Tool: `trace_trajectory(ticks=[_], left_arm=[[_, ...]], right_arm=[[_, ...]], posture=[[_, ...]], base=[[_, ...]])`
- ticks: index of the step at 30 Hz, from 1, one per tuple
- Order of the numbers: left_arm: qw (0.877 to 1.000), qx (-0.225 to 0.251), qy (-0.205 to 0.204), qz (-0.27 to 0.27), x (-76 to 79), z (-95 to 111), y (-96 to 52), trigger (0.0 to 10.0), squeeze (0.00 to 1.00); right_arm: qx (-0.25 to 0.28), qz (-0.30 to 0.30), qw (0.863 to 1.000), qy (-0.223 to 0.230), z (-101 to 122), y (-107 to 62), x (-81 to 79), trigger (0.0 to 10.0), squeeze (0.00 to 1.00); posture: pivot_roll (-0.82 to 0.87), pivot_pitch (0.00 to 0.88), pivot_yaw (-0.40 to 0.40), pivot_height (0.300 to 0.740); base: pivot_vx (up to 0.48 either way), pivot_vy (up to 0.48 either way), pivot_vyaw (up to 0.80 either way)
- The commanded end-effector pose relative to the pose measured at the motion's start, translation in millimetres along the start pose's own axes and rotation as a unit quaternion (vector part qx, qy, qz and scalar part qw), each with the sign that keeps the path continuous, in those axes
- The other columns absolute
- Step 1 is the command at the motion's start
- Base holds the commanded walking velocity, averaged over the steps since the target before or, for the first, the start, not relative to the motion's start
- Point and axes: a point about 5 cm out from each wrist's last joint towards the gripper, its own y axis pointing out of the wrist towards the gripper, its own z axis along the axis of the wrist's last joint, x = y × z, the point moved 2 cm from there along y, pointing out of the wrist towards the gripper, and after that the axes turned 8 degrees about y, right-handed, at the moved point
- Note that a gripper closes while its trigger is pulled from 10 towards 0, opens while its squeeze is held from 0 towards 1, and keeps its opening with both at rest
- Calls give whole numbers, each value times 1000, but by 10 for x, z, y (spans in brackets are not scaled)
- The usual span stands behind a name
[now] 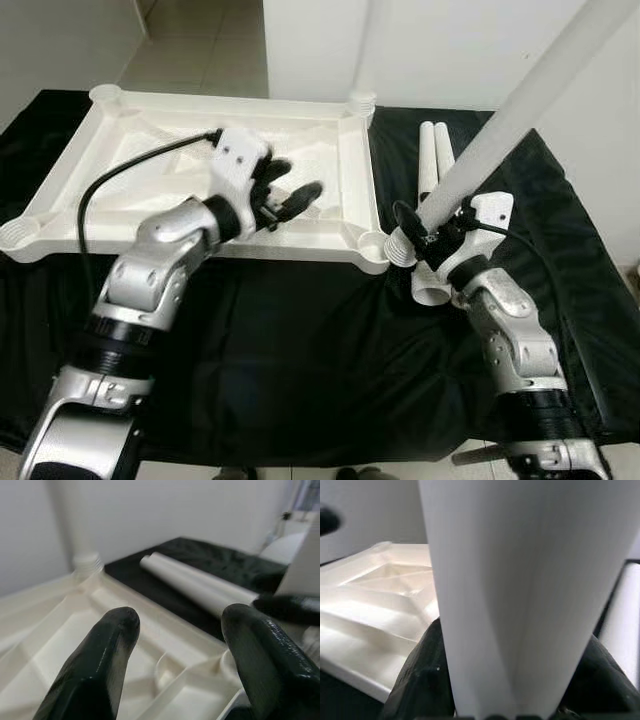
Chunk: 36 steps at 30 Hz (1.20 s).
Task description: Building children table
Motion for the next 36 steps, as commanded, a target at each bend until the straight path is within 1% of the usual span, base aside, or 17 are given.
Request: trace_trajectory(ticks=[1,3,6,12,13,18,20,25,26,27,30,32,34,36], left_arm=[[999,17,-11,-50,98,56,56,10000,1000],[998,23,-17,-54,104,81,62,10000,1000],[997,42,-13,-66,130,183,62,10000,1000],[997,49,-3,-62,118,268,69,10000,1000],[997,55,-1,-56,104,315,62,10000,0],[996,64,-8,-62,131,370,39,10000,0],[995,69,-10,-65,144,401,38,10000,0],[995,76,-17,-68,142,438,44,10000,0],[994,85,-22,-71,141,490,50,10000,0],[994,85,-22,-71,141,490,50,10000,0],[992,98,-25,-76,143,572,67,10000,0],[991,100,-28,-83,162,596,83,10000,0],[991,100,-30,-86,171,595,86,10000,0],[988,104,-32,-108,242,640,101,10000,0]], right_arm=[[-10,27,1000,1,0,47,-42,10000,0],[-9,31,999,-1,7,60,-49,10000,0],[-8,48,999,-4,26,114,-93,10000,0],[-3,65,998,-2,35,163,-137,10000,0],[-2,71,997,-1,30,179,-150,10000,0],[-8,95,995,8,10,190,-198,10000,0],[-14,115,993,16,3,184,-238,10000,0],[-16,129,991,21,2,177,-262,10000,0],[-19,139,990,23,2,171,-278,10000,0],[-19,139,990,23,2,171,-278,10000,0],[-24,159,987,25,3,148,-305,10000,0],[-32,177,983,26,-8,118,-323,10000,0],[-35,181,983,25,-13,110,-326,10000,0],[-43,195,980,19,-21,82,-330,10000,0]], posture=[[-11,118,0,740],[-11,118,0,740],[13,111,11,740],[34,104,0,740],[39,104,-2,740],[47,100,-10,740],[49,98,-14,740],[49,96,-15,740],[43,95,-21,740],[43,95,-21,740],[31,95,-30,740],[18,89,-29,740],[15,88,-29,740],[8,82,-31,740]], base=[[0,0,0],[0,0,0],[0,0,0],[0,0,0],[0,0,0],[0,0,0],[0,0,0],[0,0,0],[0,0,0],[0,0,0],[0,0,0],[0,0,0],[0,0,0],[0,0,0]])
